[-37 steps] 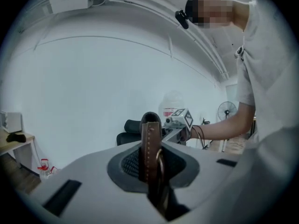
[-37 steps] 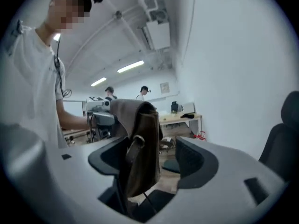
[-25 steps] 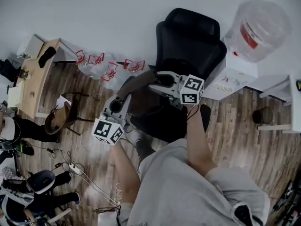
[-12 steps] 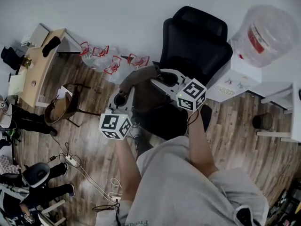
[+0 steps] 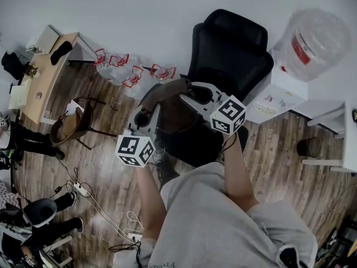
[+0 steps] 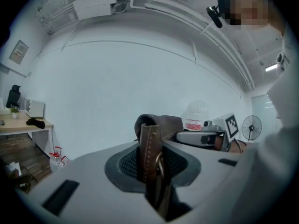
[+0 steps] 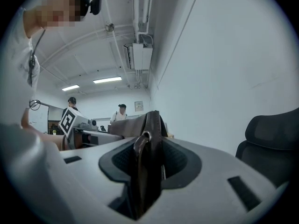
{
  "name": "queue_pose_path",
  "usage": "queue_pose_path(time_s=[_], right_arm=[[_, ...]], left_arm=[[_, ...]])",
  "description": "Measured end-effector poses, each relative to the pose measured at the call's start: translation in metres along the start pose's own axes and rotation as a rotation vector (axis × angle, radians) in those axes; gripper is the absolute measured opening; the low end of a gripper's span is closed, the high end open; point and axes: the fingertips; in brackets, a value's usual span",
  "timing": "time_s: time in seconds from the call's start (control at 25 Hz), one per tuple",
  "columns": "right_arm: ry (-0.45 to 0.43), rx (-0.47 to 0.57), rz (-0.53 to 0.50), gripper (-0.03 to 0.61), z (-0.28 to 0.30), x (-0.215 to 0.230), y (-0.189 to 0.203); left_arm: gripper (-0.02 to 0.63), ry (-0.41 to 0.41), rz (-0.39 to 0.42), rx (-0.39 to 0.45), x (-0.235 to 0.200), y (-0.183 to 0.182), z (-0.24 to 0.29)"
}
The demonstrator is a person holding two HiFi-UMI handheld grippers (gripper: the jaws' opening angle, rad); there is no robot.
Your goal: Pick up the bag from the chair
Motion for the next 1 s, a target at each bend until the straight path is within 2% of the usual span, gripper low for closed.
queue_pose_path(time_s=[0.24, 1.0], right_arm=[[0.001, -0.023, -0.016, 0.137, -0.001, -0.008, -0.001], [-0.017, -0.092, -0.004, 0.143, -0.01, -0.016, 0.003]], left_arm=[[0.075, -0.038, 0.027, -0.015, 0.002, -0.003, -0.007], [0.074, -0.027, 0.134, -0.066, 0.015, -0.006, -0.016]])
Point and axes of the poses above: the fingertips, and each gripper's own axes: z forward along the fingers, x to its right, y out of its underside, and after that the axes turned 14 degrees about x, right-handed
